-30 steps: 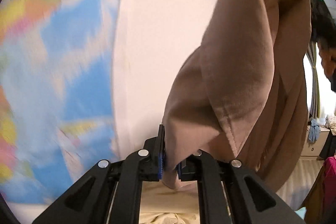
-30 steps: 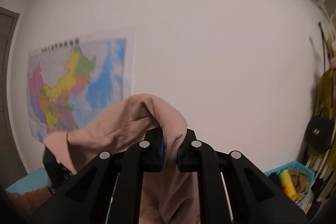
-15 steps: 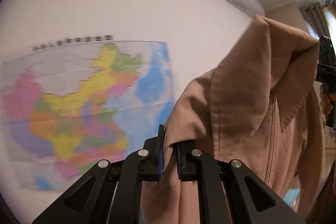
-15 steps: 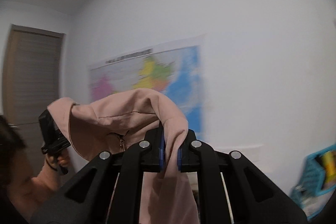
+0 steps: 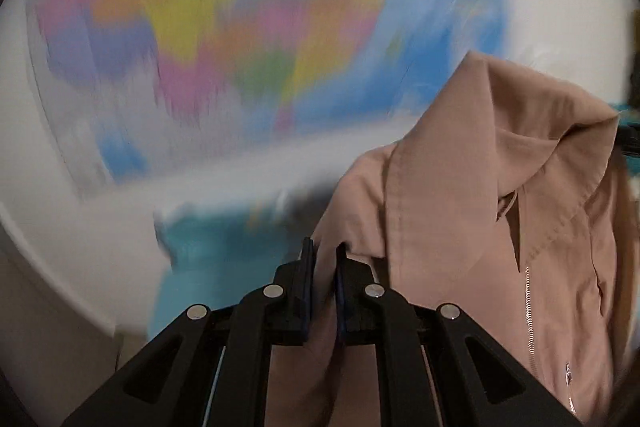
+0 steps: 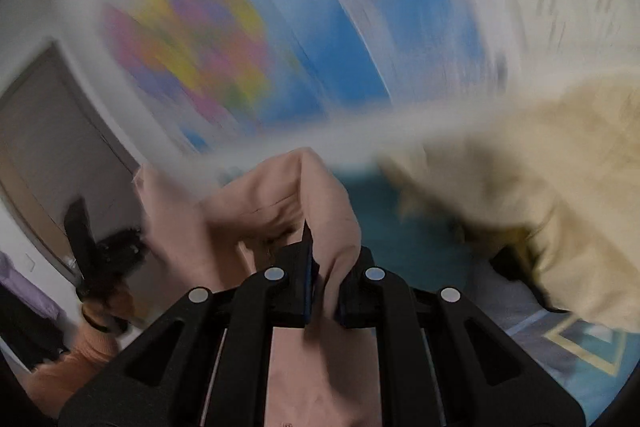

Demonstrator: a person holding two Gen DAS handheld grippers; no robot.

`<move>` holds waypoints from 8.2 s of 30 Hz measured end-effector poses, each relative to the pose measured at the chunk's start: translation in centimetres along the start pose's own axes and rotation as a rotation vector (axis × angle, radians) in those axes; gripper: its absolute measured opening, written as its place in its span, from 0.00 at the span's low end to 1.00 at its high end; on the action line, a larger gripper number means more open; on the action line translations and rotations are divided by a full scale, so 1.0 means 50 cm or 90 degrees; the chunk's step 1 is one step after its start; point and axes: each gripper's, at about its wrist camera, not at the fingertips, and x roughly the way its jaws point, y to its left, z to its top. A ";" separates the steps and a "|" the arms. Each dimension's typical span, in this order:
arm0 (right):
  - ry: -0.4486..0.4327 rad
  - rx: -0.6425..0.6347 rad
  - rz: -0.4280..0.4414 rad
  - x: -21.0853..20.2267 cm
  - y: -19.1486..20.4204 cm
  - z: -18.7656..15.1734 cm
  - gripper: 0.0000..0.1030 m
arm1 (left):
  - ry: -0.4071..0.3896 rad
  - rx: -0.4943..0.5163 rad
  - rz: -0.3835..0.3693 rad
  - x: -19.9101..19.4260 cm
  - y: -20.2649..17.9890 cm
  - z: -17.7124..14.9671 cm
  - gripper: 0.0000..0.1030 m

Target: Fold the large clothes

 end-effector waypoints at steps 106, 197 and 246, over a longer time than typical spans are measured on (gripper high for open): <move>0.050 -0.102 -0.099 0.013 0.045 -0.334 0.47 | 0.210 -0.065 0.042 -0.012 0.229 -0.436 0.61; 0.047 -0.137 -0.085 0.055 0.046 -0.197 0.54 | 0.016 -0.067 -0.218 -0.038 0.125 -0.340 0.81; 0.113 -0.524 0.047 0.118 0.464 -0.498 0.87 | 0.072 -0.048 -0.387 -0.101 0.016 -0.333 0.32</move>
